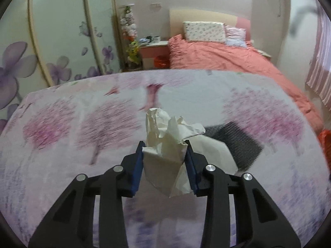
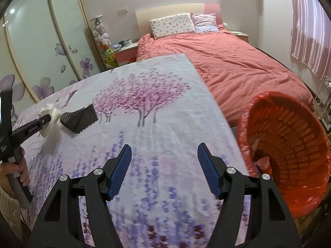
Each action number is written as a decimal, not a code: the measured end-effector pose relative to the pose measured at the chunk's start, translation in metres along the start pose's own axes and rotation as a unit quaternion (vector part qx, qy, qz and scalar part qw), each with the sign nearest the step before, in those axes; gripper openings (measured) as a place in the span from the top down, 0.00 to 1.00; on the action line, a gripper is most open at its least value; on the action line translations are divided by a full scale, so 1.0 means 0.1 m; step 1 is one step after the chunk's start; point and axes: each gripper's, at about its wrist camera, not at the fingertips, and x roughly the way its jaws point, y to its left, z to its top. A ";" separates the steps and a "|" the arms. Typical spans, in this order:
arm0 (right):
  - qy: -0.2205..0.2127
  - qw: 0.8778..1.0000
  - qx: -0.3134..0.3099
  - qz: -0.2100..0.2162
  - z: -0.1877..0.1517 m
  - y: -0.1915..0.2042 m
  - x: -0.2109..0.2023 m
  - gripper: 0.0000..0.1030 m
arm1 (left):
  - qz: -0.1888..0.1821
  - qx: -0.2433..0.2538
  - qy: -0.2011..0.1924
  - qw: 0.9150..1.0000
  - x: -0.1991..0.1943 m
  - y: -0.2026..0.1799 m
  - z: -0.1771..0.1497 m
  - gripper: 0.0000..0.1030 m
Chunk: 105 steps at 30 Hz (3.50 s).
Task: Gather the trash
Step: 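Grasp the black mesh pad with the right tool while the left tool holds the tissue, then carry the white tissue and black mesh pad over to the orange basket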
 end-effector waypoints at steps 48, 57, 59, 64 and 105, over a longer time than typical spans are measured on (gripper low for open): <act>0.055 0.989 -0.114 0.078 0.14 1.57 0.94 0.92 | 0.031 -0.076 0.066 0.994 0.41 0.72 -0.13 0.60; 0.033 0.996 -0.083 0.021 0.11 1.02 0.72 0.93 | 0.032 -0.075 0.066 0.994 0.42 0.73 -0.12 0.60; 0.030 0.997 -0.070 0.012 0.13 0.88 0.68 0.94 | 0.032 -0.075 0.066 0.994 0.43 0.73 -0.12 0.60; 0.020 0.999 -0.031 0.009 0.18 0.58 0.57 0.94 | 0.033 -0.074 0.066 0.994 0.43 0.76 -0.12 0.60; -0.031 0.999 0.008 0.020 0.24 0.15 -0.05 0.94 | -0.046 -0.035 0.009 0.998 -0.13 0.37 -0.08 0.65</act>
